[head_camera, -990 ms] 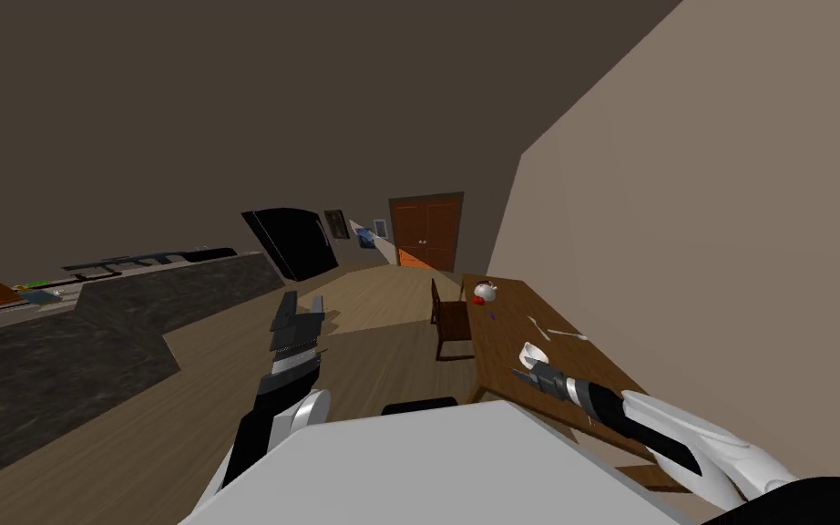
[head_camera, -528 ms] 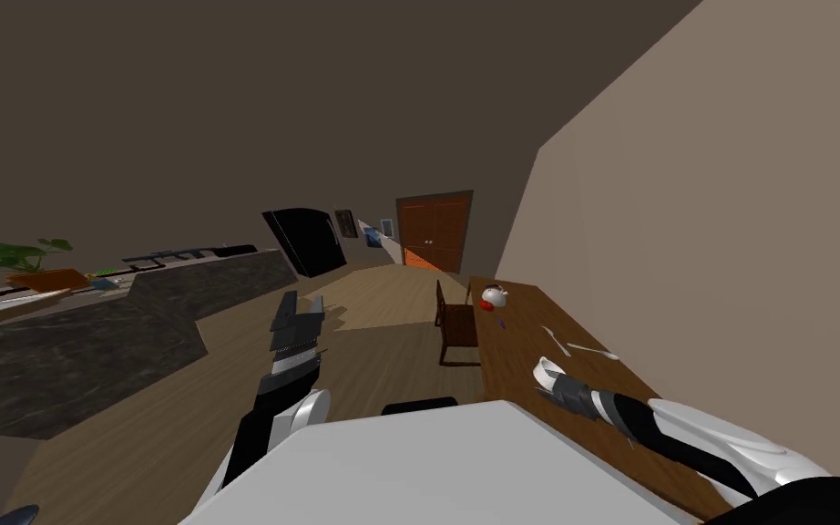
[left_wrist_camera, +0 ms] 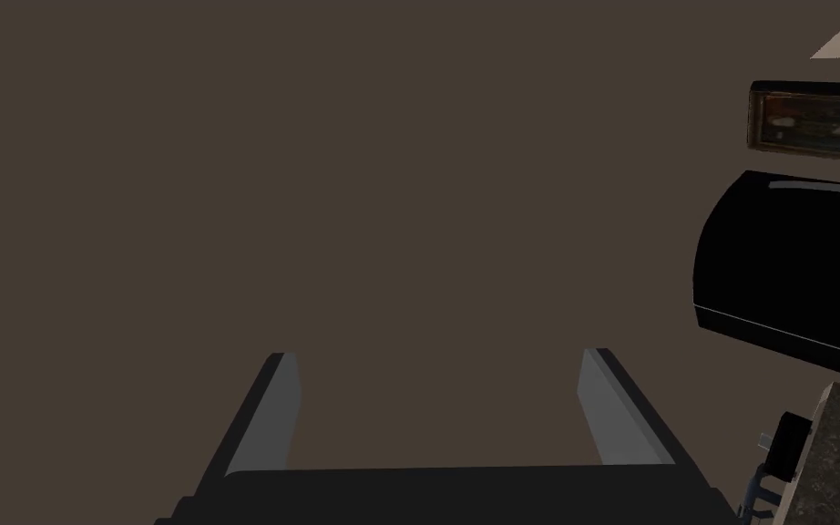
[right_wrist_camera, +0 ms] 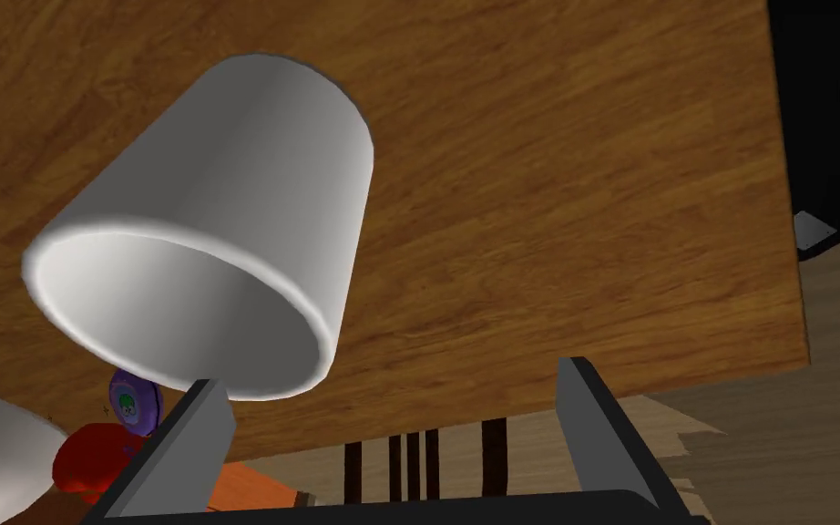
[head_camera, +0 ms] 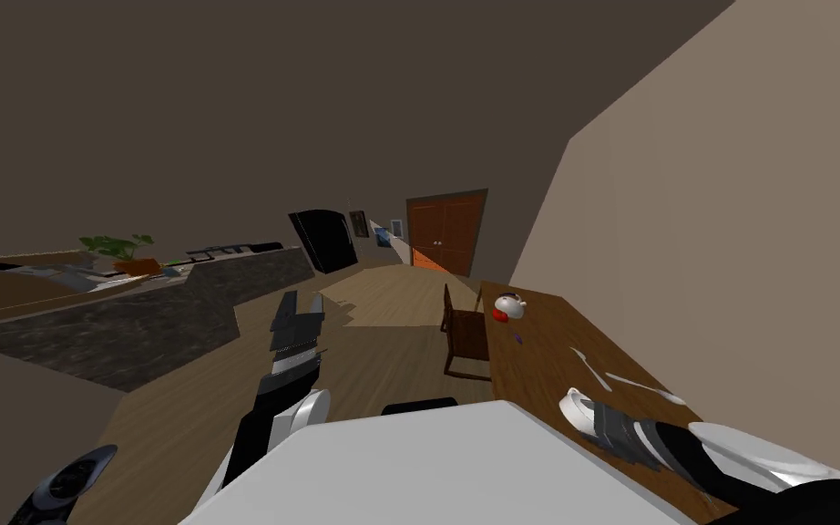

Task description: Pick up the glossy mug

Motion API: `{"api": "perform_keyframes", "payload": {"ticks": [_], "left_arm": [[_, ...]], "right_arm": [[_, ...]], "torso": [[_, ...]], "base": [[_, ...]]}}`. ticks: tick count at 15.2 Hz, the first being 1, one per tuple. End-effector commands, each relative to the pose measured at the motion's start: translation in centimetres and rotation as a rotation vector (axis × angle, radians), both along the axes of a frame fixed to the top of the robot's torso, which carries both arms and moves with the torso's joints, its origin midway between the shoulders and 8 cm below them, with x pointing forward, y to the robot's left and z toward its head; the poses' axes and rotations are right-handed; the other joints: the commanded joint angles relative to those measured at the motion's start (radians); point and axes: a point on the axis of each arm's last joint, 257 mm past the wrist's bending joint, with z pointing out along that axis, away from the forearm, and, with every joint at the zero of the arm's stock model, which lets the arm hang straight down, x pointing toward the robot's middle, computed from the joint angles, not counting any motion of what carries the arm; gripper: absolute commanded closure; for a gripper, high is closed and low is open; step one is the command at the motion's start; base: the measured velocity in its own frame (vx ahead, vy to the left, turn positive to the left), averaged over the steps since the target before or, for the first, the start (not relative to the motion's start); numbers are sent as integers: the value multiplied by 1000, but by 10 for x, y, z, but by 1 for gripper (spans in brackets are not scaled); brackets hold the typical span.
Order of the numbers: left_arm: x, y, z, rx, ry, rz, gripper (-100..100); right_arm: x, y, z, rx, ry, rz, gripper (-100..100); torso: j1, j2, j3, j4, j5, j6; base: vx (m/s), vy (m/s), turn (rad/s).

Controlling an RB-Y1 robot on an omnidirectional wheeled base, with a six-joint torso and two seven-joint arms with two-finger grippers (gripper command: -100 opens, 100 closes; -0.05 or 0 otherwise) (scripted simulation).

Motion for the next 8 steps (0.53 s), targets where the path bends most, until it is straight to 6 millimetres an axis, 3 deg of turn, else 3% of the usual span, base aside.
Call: {"api": "perform_keyframes", "payload": {"ticks": [1, 3, 5, 7, 8], "left_arm": [[0, 0, 0, 0, 0, 0, 0], [0, 0, 0, 0, 0, 0, 0], [0, 0, 0, 0, 0, 0, 0], [0, 0, 0, 0, 0, 0, 0], [0, 0, 0, 0, 0, 0, 0]], "right_arm": [[-44, -15, -6, -47, 96, 34, -100], [-44, -15, -6, -47, 96, 34, -100], [-73, -20, -12, -64, 158, 57, -100], [-73, -20, -12, -64, 158, 57, -100], [-92, -22, -16, -71, 200, 72, -100]], "torso": [[0, 0, 0, 0, 0, 0], [1, 0, 0, 0, 0, 0], [2, 2, 1, 0, 0, 1], [3, 3, 2, 1, 0, 1], [3, 4, 2, 1, 1, 1]], "base": [[99, -36, 226], [82, -33, 116], [59, -12, 89], [44, -9, 64], [45, -8, 92]]}}
